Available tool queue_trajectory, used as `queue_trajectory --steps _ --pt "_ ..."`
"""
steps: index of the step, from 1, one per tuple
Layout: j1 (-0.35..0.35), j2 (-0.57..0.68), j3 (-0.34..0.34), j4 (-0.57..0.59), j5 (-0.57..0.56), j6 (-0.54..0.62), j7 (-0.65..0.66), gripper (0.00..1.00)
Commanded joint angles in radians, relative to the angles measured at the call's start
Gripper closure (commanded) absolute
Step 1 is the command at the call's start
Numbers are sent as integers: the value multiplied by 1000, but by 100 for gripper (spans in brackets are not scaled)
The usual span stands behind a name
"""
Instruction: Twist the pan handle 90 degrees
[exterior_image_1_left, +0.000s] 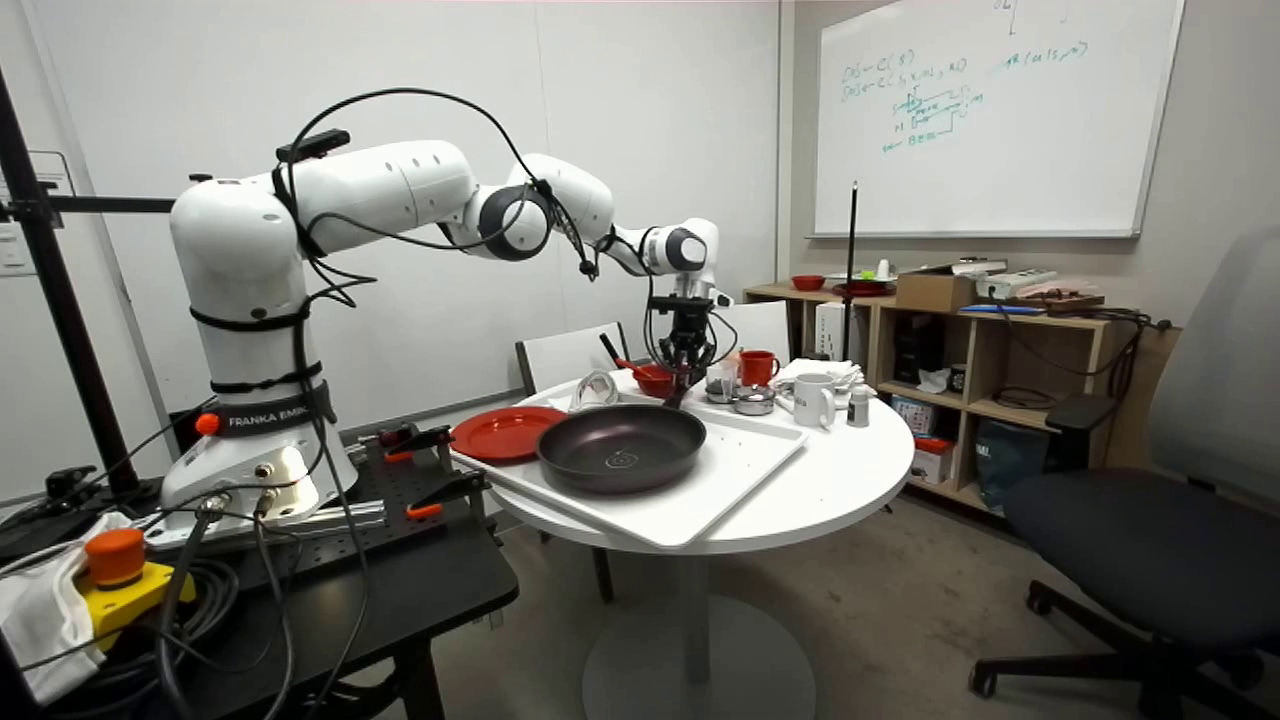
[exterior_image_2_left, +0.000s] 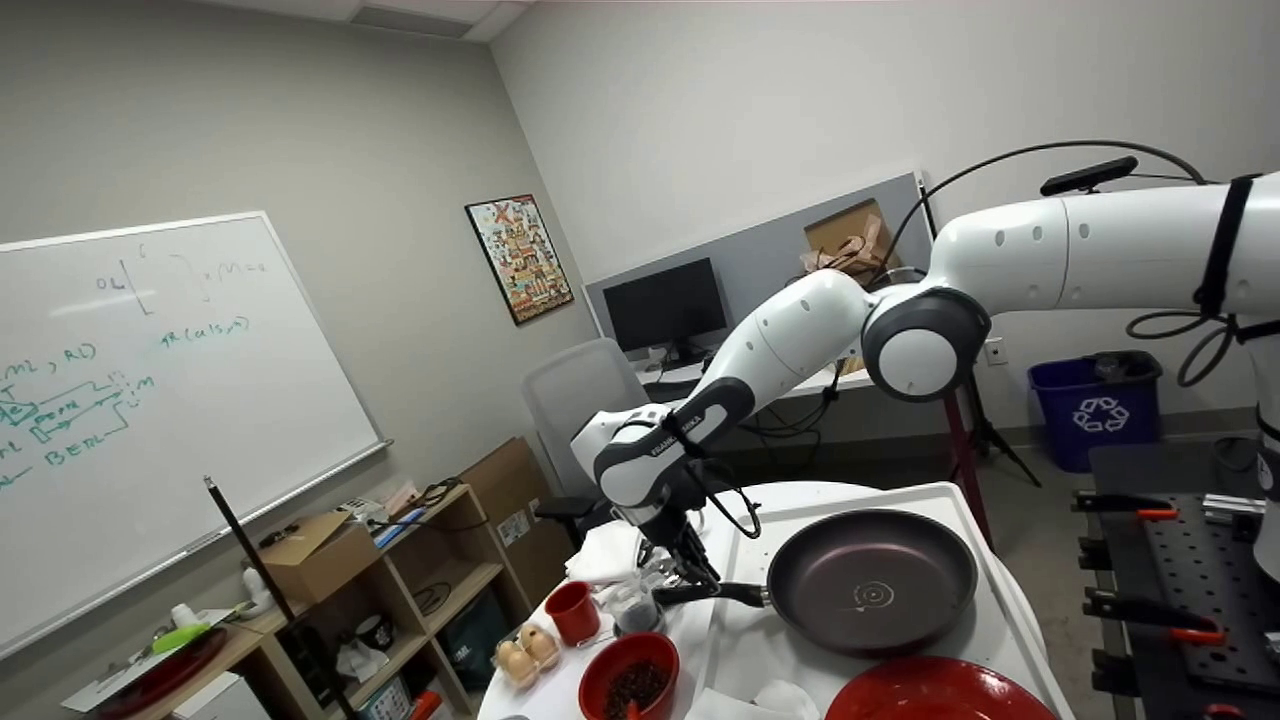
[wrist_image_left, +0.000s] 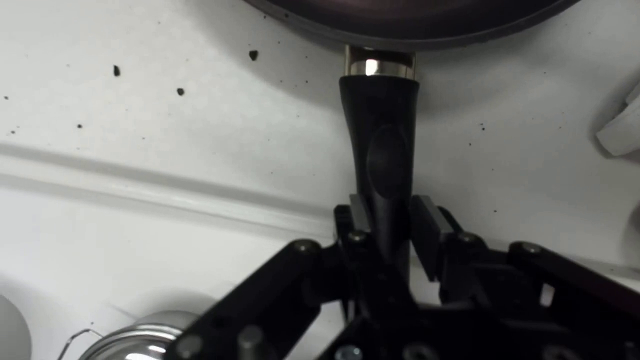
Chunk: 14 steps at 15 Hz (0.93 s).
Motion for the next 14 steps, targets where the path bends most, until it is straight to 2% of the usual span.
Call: queue_trajectory --steps 1,9,10,11,14 --pt "-39 -16 12 28 20 11 -18 93" --pt "-134 -41 30 53 59 59 -8 93" --pt "-135 -42 34 50 62 59 -4 49" --pt "-136 -43 40 47 65 56 -3 47" --pt "-127 -53 67 38 71 56 -14 27"
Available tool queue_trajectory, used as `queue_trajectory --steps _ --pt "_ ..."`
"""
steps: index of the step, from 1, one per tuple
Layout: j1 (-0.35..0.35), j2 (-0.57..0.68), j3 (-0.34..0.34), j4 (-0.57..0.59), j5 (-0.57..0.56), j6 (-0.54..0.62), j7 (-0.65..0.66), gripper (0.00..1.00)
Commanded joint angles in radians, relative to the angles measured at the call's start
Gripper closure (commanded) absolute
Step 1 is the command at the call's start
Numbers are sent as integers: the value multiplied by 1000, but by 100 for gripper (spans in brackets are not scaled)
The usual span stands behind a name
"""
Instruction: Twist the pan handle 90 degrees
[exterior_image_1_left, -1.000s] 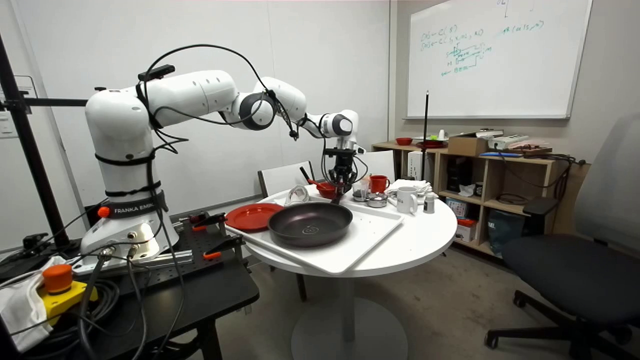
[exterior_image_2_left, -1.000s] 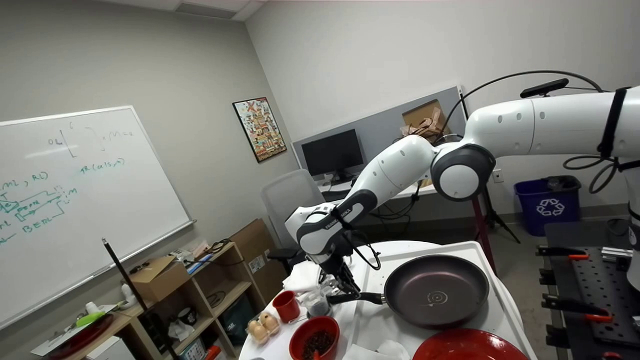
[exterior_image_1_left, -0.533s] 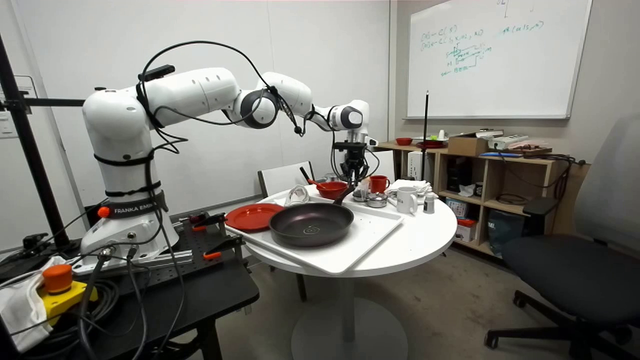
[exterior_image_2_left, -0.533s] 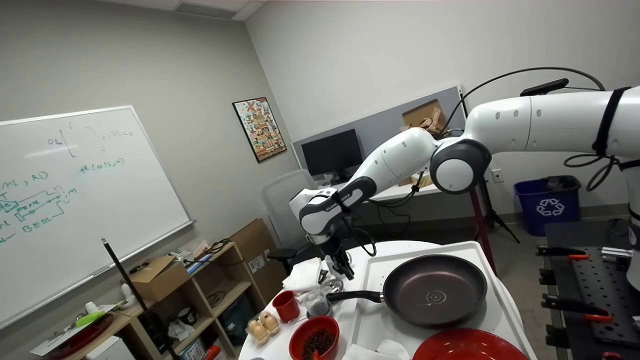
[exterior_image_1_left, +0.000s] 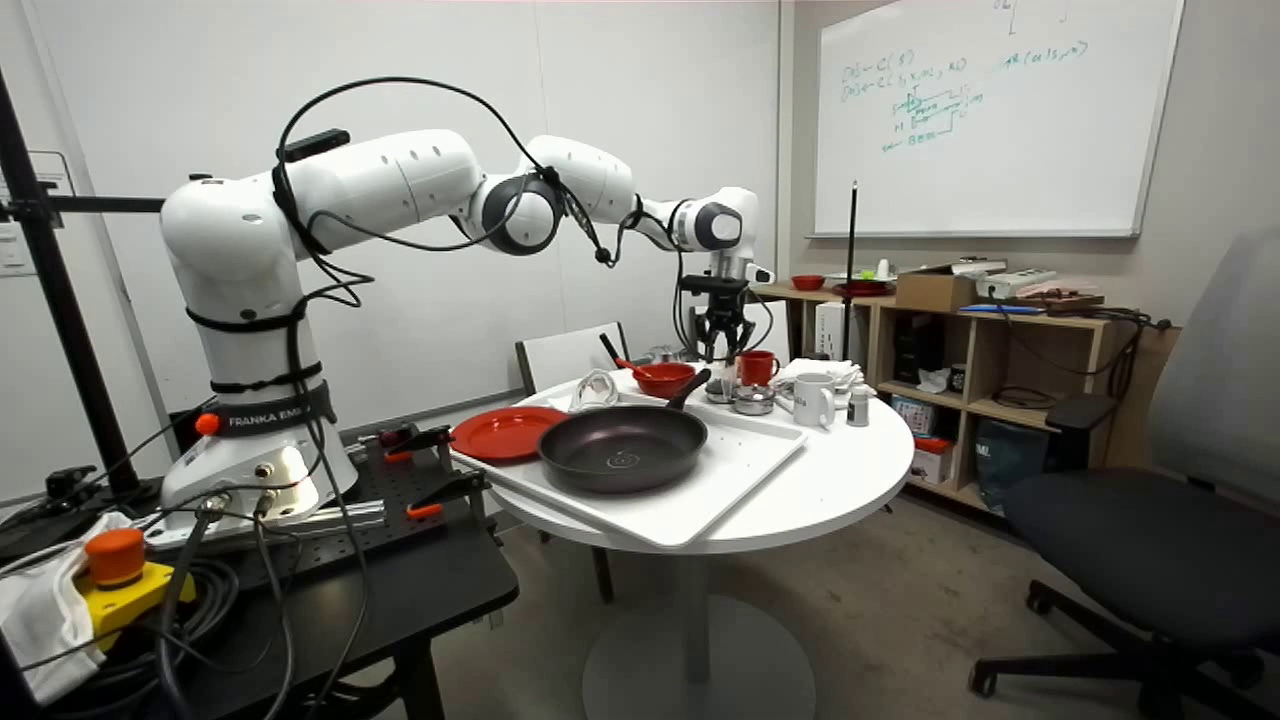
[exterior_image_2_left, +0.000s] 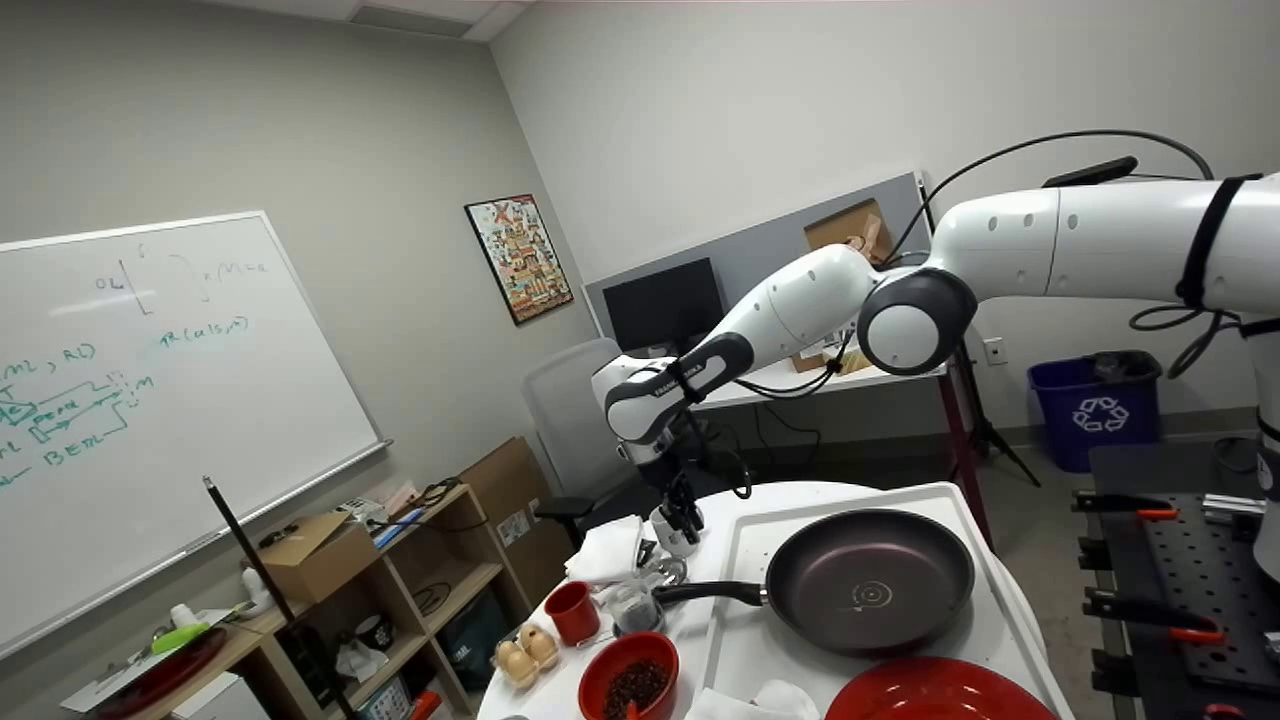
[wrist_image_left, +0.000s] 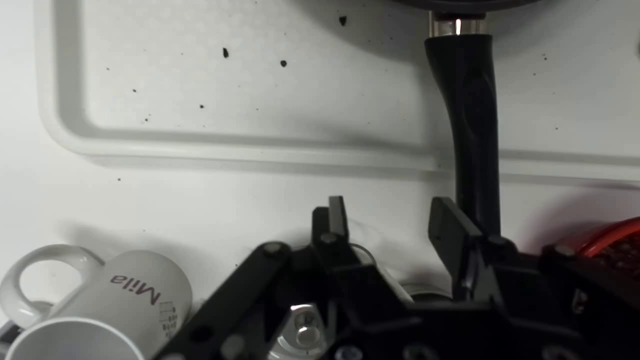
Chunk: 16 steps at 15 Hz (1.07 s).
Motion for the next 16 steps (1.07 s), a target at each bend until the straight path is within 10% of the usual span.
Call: queue_trajectory --steps 1,4,16 --pt "15 -19 35 -15 18 0 -16 20" --pt "40 -12 58 -14 9 0 -13 1" --pt "109 54 30 -12 -20 -12 26 0"
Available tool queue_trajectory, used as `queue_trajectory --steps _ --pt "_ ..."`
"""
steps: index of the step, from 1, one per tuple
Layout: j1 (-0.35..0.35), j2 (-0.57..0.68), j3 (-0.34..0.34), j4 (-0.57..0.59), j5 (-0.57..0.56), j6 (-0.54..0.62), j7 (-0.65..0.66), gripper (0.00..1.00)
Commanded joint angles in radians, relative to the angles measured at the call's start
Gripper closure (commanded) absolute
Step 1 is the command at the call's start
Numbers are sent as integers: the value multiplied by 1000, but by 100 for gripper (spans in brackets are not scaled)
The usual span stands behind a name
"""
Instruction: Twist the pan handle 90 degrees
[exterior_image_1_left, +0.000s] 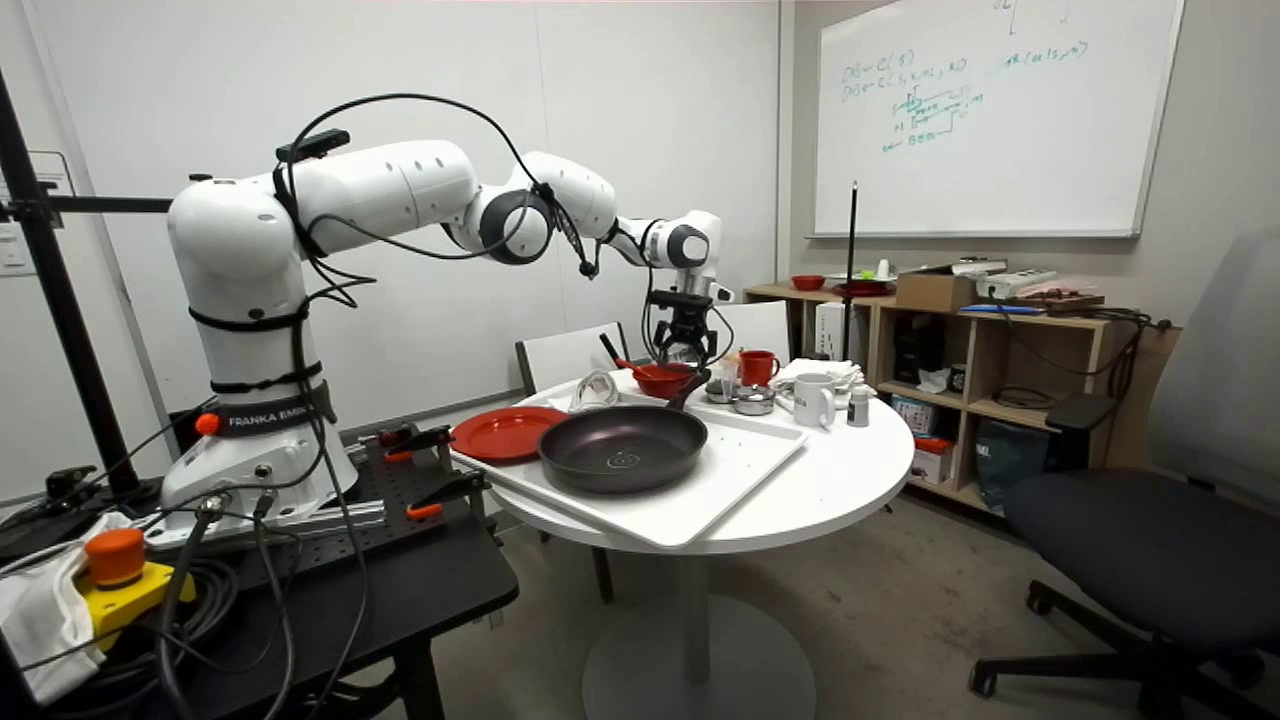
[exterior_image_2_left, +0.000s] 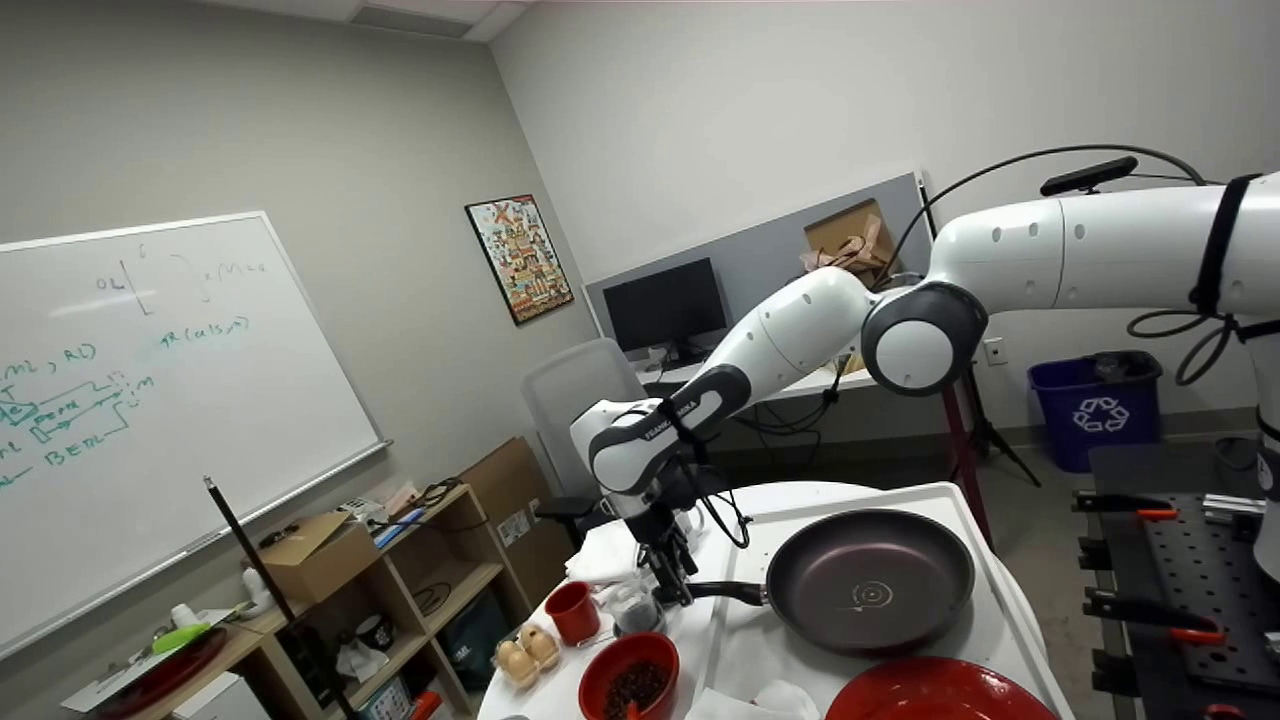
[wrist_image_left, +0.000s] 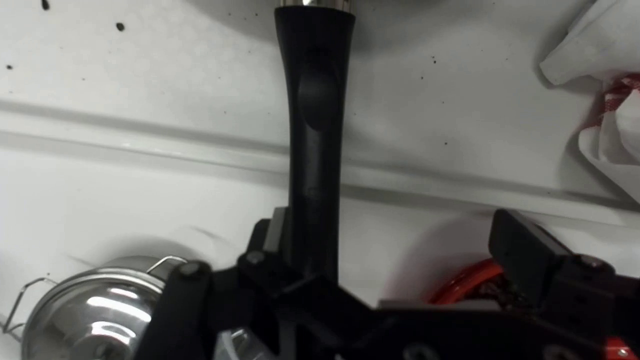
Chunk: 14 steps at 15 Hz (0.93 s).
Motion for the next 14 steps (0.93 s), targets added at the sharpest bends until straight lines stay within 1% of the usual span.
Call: queue_trajectory --steps 1,14 --pt "5 15 -16 14 -13 -9 17 0" --pt "-6 25 -53 24 -8 -17 50 0"
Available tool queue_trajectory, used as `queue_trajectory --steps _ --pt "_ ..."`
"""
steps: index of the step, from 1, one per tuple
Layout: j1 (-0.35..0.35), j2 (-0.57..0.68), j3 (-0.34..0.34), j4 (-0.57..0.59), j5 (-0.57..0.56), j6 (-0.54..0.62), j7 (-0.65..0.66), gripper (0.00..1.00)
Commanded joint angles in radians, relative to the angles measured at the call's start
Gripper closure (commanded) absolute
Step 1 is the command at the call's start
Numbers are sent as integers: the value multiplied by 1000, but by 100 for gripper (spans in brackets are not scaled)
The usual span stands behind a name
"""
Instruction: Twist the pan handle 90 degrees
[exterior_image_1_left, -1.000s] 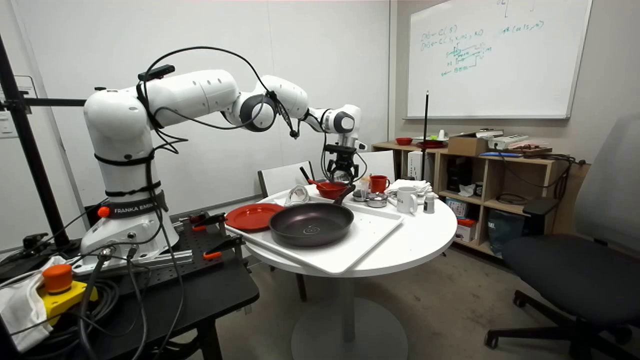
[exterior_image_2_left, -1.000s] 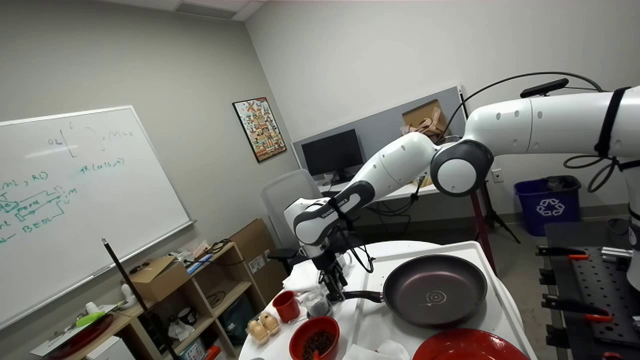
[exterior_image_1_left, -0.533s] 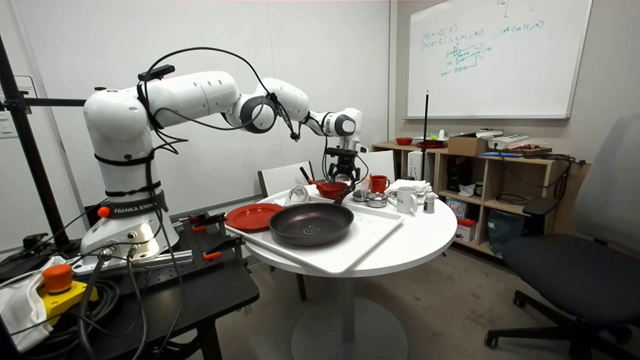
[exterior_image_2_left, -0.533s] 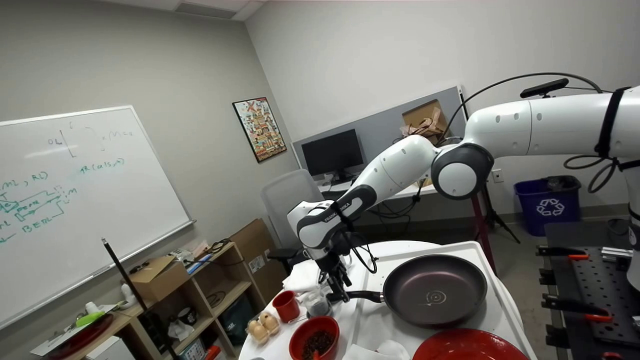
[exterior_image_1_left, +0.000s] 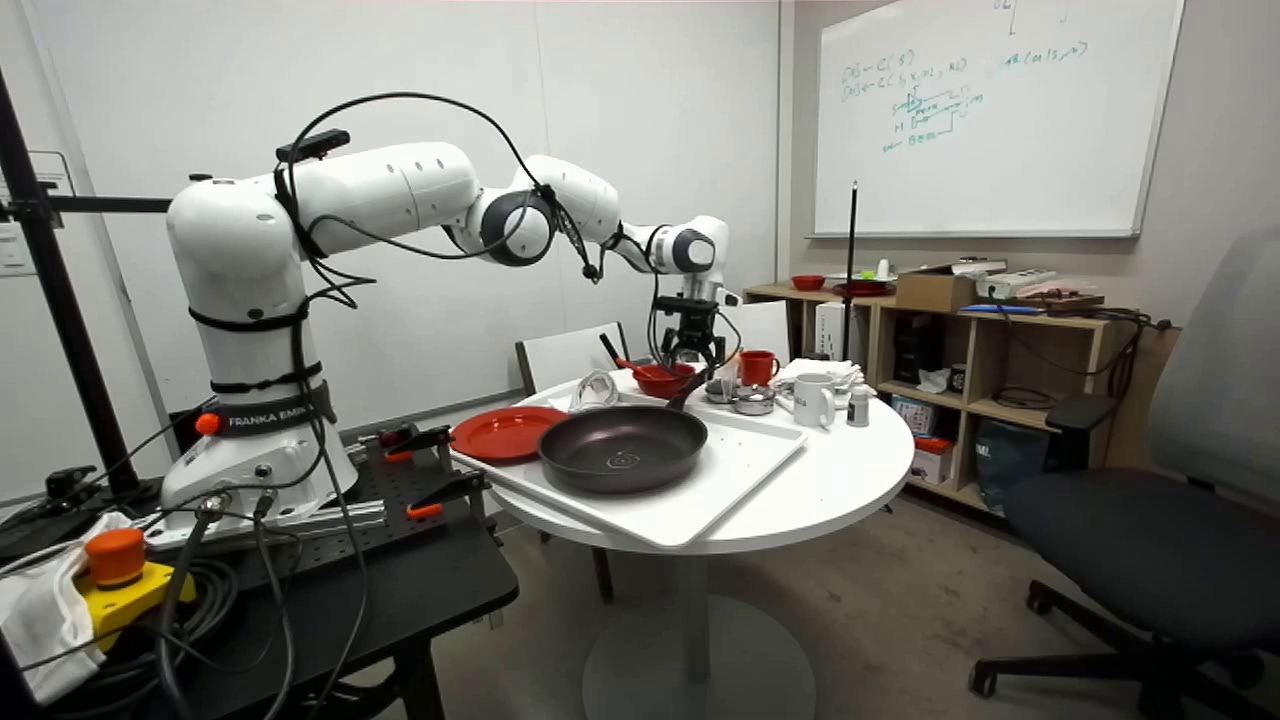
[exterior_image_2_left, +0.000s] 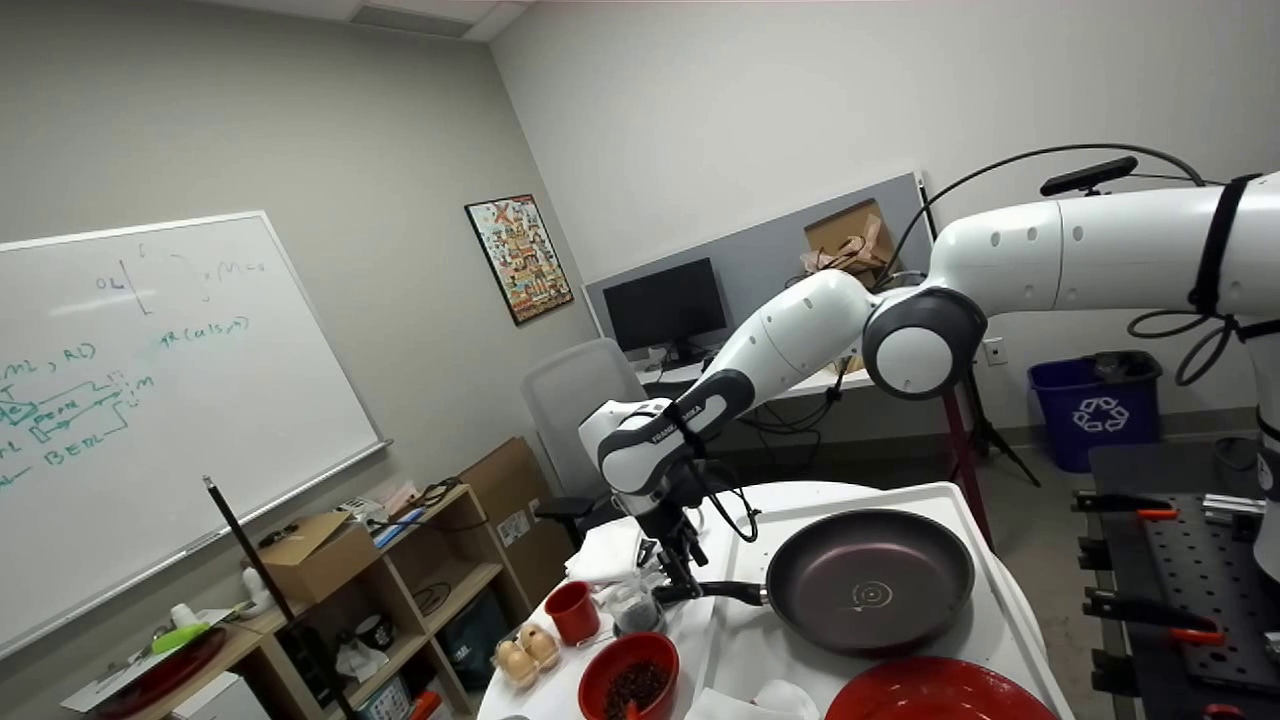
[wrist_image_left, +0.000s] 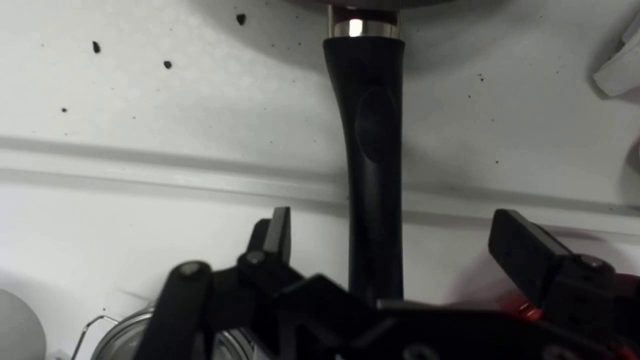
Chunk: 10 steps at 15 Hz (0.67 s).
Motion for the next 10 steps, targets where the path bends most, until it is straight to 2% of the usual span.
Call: queue_trajectory --steps 1,2,4,5,10 --pt "5 15 -11 22 -4 -17 21 5" --pt "5 16 -12 22 -4 -18 20 26" --pt "5 18 -14 22 -4 -19 19 31" --pt "4 18 -14 22 -4 -19 18 37" --pt "2 18 -12 20 -2 -19 11 77"
